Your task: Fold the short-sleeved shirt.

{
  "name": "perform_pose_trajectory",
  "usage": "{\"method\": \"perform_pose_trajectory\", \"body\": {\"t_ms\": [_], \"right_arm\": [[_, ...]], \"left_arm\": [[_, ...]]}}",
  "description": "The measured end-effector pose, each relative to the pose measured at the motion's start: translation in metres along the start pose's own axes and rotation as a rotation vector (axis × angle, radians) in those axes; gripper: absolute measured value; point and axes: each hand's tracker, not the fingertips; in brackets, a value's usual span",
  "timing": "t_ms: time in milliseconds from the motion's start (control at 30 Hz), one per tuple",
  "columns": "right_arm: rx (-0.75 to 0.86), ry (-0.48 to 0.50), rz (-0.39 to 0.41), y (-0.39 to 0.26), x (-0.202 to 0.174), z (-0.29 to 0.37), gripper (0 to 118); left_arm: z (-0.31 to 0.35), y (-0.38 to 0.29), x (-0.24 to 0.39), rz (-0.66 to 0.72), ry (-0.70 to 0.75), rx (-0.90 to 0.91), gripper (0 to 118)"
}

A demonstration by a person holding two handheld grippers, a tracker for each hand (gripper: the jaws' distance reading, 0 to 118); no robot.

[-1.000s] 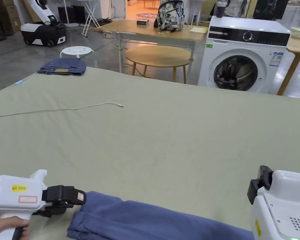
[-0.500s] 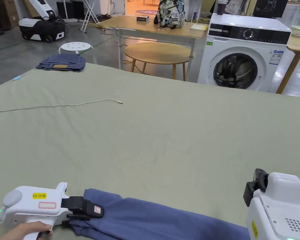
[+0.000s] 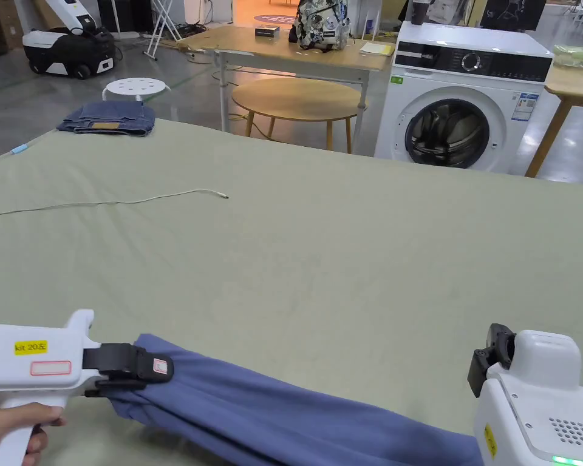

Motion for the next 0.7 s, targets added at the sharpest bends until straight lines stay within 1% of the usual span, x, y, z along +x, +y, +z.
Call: {"method": "perform_pose_trajectory", "body": {"t_ms": [100, 167, 300, 400, 500, 633, 700], "right_arm": [[0.001, 0.003, -0.002, 0.001, 0.0, 0.0, 0], [0.003, 0.004, -0.003, 0.001, 0.0, 0.0, 0], [0.005, 0.008, -0.007, 0.001, 0.0, -0.001, 0], [0.005, 0.011, -0.016, 0.002, 0.001, -0.002, 0], [0.005, 0.009, -0.028, 0.004, 0.003, -0.003, 0], [0.007, 0.006, -0.035, 0.006, 0.007, -0.002, 0], [0.007, 0.002, -0.034, 0.005, 0.008, 0.0, 0]], "left_arm": [[0.027, 0.011, 0.005, -0.005, 0.043, 0.033, 6], [0.044, 0.017, 0.011, -0.047, 0.122, 0.049, 6], [0.056, 0.013, 0.023, -0.061, 0.192, 0.046, 6], [0.048, 0.002, 0.037, -0.062, 0.17, 0.036, 6], [0.031, -0.009, 0.055, -0.064, 0.081, 0.0, 6], [-0.001, -0.022, 0.074, -0.025, -0.059, -0.042, 6], [-0.021, -0.026, 0.086, -0.019, -0.087, -0.071, 6]]}}
